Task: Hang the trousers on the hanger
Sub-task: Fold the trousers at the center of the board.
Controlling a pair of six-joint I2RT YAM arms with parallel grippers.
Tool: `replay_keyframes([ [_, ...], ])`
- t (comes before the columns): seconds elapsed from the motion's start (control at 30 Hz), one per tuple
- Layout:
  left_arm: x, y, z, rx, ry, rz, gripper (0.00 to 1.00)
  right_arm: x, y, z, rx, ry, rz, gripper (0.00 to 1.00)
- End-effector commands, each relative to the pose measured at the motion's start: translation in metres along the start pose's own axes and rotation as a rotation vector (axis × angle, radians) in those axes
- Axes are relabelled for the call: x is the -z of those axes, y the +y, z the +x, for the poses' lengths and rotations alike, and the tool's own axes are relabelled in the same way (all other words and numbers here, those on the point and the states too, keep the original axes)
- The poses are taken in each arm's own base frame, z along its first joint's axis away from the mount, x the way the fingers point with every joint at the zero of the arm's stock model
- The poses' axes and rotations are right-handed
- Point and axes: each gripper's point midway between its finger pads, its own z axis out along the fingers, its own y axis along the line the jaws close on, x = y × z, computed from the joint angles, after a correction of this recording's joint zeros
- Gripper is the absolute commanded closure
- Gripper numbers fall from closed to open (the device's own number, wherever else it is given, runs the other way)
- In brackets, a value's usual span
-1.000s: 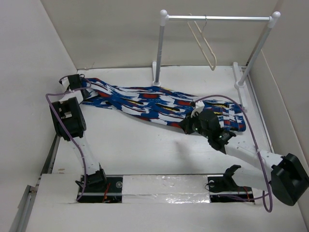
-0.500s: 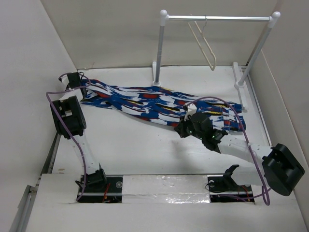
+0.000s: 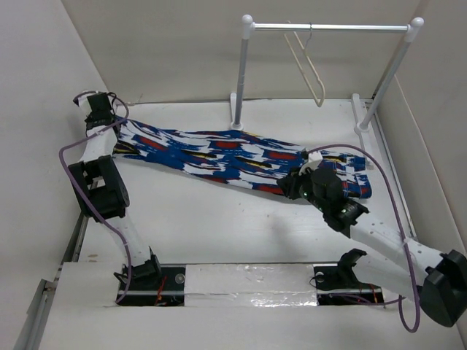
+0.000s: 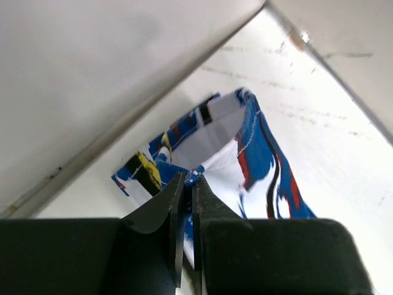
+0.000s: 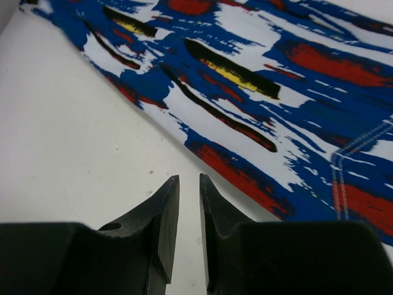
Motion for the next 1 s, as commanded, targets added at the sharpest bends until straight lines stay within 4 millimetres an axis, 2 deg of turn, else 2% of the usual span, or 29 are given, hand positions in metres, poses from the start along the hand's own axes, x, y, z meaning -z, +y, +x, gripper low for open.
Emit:
replay_keyframes([
  [0.0, 0.022, 0.006, -0.041, -0.019, -0.081, -0.012, 1.00, 0.015, -0.021, -0.011, -0.014, -0.030, 0.086, 0.73],
  [0.13, 0.005, 0.035, -0.018, -0.036, -0.035, -0.103, 1.00, 0.031, -0.041, -0.013, -0.053, -0.029, 0.166, 0.63],
  [0.2, -0.004, 0.043, -0.001, -0.034, -0.002, -0.141, 0.84, 0.038, -0.049, -0.017, -0.067, -0.051, 0.190, 0.58],
  [0.23, -0.007, 0.052, 0.005, -0.033, 0.018, -0.167, 0.77, 0.041, -0.053, -0.014, -0.083, -0.042, 0.206, 0.52],
  [0.27, -0.009, 0.055, 0.010, -0.033, 0.026, -0.179, 0.58, 0.043, -0.059, -0.012, -0.097, -0.043, 0.227, 0.47],
  [0.3, -0.012, 0.058, 0.013, -0.029, 0.030, -0.196, 0.44, 0.048, -0.067, -0.015, -0.110, -0.060, 0.253, 0.46],
  [0.33, -0.011, 0.059, 0.015, -0.022, 0.031, -0.198, 0.34, 0.050, -0.073, -0.014, -0.122, -0.060, 0.275, 0.40],
  [0.37, -0.010, 0.058, 0.013, -0.009, 0.027, -0.192, 0.24, 0.053, -0.079, -0.014, -0.135, -0.069, 0.299, 0.38],
  [0.4, -0.006, 0.051, 0.010, 0.006, 0.027, -0.159, 0.22, 0.055, -0.091, -0.011, -0.149, -0.072, 0.333, 0.34],
  [0.5, 0.004, 0.042, 0.010, 0.052, 0.028, -0.126, 0.19, 0.062, -0.107, -0.006, -0.180, -0.071, 0.381, 0.33],
  [0.6, 0.012, 0.041, 0.032, 0.074, 0.068, -0.133, 0.19, 0.073, -0.126, -0.004, -0.225, -0.087, 0.449, 0.32],
  [0.63, 0.012, 0.045, 0.046, 0.075, 0.099, -0.132, 0.19, 0.077, -0.138, 0.003, -0.245, -0.084, 0.494, 0.31],
  [0.7, 0.014, 0.038, 0.061, 0.074, 0.130, -0.102, 0.19, 0.085, -0.149, 0.003, -0.294, -0.129, 0.545, 0.27],
  [0.73, 0.013, 0.035, 0.071, 0.068, 0.147, -0.088, 0.19, 0.087, -0.155, 0.007, -0.326, -0.138, 0.564, 0.16],
  [0.77, 0.009, 0.035, 0.080, 0.071, 0.169, -0.083, 0.18, 0.090, -0.160, 0.007, -0.381, -0.165, 0.576, 0.14],
  [0.83, 0.007, 0.033, 0.089, 0.079, 0.200, -0.076, 0.18, 0.090, -0.169, 0.010, -0.423, -0.189, 0.593, 0.08],
  [0.87, 0.005, 0.034, 0.092, 0.079, 0.207, -0.079, 0.18, 0.093, -0.181, 0.018, -0.467, -0.192, 0.631, 0.06],
  [0.97, 0.000, 0.035, 0.095, 0.082, 0.216, -0.092, 0.17, 0.094, -0.200, 0.035, -0.538, -0.174, 0.689, 0.06],
])
